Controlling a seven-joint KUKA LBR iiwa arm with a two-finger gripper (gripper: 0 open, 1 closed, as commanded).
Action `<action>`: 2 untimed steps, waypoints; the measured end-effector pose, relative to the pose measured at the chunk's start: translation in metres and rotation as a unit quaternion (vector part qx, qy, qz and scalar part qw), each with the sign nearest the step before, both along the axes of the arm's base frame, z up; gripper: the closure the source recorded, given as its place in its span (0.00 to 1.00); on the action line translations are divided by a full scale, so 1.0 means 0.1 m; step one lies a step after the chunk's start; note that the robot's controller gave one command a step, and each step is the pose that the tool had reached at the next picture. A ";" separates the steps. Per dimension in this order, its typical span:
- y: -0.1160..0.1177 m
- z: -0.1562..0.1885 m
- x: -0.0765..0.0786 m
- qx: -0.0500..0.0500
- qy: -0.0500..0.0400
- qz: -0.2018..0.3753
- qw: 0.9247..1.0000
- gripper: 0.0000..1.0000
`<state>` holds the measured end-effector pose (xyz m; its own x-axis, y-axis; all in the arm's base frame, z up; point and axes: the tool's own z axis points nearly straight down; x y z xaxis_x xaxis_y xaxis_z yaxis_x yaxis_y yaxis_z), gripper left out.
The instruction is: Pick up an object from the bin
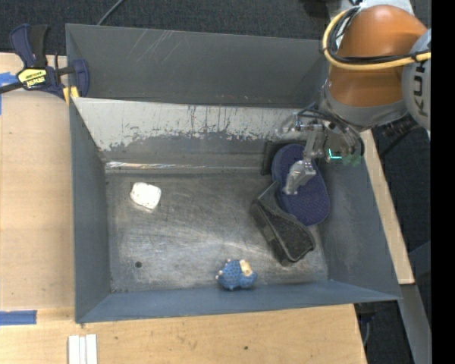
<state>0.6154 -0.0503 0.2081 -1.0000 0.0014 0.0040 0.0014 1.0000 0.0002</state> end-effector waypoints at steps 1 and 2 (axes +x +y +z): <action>-0.54 -0.95 -0.73 0.001 -0.001 -0.056 0.998 0.00; -0.53 -0.95 -0.72 0.000 -0.006 -0.054 0.999 0.00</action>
Offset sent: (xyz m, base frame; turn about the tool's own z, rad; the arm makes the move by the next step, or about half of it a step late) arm -0.0716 -0.0524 -0.0941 0.1049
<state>0.5438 -0.1033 0.1130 -0.9941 0.1083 -0.0074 0.1083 0.9941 0.0017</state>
